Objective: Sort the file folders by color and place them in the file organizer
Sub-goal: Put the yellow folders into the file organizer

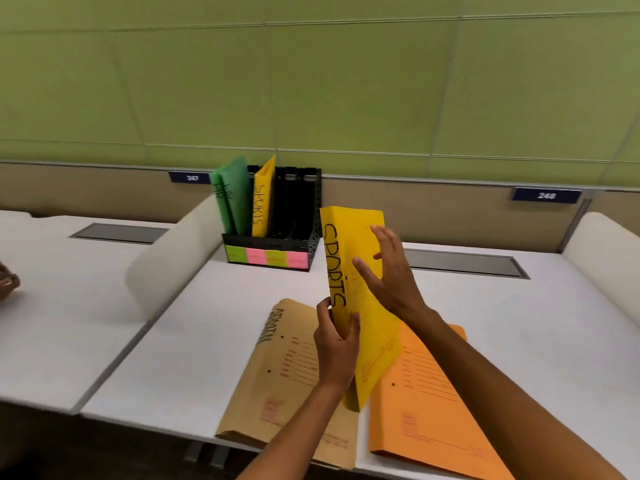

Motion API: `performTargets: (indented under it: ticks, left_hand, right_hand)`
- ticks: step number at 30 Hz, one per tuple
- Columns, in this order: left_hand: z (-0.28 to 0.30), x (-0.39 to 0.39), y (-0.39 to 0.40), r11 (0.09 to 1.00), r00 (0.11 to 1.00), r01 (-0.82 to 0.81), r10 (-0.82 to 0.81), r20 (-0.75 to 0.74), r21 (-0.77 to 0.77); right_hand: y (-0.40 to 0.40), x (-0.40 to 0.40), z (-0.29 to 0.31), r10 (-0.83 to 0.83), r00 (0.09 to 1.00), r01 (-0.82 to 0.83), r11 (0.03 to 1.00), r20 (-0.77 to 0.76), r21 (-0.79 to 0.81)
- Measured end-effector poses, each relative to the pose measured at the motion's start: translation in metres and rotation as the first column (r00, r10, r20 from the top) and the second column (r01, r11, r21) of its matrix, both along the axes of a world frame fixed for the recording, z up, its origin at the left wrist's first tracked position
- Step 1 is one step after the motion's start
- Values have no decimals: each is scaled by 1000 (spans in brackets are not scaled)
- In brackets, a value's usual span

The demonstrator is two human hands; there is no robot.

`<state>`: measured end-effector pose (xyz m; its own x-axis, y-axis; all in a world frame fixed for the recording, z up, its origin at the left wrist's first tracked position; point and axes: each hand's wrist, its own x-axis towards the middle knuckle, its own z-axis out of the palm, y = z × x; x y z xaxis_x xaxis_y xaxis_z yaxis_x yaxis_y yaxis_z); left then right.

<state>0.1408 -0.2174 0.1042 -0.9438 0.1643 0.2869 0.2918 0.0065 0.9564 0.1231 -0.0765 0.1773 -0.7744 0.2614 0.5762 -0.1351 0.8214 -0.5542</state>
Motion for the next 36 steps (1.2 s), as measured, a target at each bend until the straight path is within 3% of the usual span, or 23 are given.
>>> performTargets:
  ticks: [8,15,23,29,36]
  left_hand:
    - [1,-47,-82,986,983,-158,151,-106,-58]
    - [4,-98,-112,961,950,-273,262,-171,-43]
    - [0,-177,-132,919,914,-356,305,-266,-169]
    - [-14,-222,-125,912,928,-330,265,-263,-244]
    - [-32,-251,-120,939,978,-148,92,-189,-311]
  right_hand:
    - [-92,-65,69,204,979,-200,963,-2,181]
    - [-125,-123,103,313,946,-322,932,77,167]
    - [-147,-209,121,357,920,-383,904,160,188]
    - [-139,-251,112,327,908,-370,920,260,133]
    - [-120,-276,107,297,884,-371,916,360,155]
